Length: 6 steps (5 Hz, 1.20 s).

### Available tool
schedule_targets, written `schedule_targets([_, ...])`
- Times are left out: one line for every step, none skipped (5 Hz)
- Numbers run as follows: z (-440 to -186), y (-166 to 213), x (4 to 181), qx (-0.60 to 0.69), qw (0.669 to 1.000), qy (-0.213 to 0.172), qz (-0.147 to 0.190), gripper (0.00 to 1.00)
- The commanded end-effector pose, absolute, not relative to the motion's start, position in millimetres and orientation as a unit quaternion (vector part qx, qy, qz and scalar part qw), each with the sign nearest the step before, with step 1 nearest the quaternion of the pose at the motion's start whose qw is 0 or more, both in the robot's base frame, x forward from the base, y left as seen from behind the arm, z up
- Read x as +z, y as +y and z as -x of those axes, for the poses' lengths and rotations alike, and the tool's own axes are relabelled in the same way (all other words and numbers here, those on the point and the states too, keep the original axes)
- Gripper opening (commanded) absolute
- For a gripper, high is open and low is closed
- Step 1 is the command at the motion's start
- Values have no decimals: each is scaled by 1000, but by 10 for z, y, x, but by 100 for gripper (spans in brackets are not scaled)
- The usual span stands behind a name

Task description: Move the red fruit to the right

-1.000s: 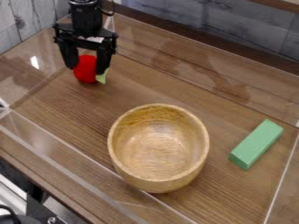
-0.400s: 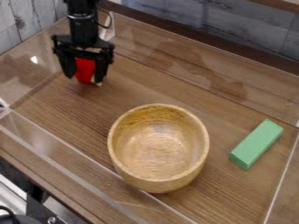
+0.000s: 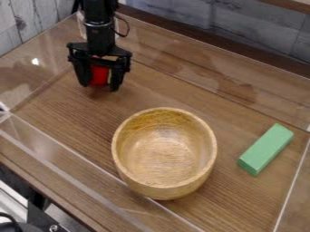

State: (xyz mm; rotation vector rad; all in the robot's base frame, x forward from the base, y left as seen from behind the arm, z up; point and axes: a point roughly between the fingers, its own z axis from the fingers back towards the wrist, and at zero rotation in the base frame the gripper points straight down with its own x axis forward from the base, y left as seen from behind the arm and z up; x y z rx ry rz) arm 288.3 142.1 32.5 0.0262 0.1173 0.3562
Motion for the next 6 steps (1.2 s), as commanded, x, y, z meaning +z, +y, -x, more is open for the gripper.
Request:
schedule_targets([-3014,1526,526,155,987,26,-19,0])
schedule_targets([-3019,1556,595,133,991,26,-12,0])
schedule_targets([-3001,1629,526,118,993,31,-2,100])
schedule_targets([-3025,1631,441,139,990,31,-2,0])
schedule_targets([-3121,1581,663,137,991,15,-4,0])
schedule_targets([-3232,1416,962,124,992,-9,-4,0])
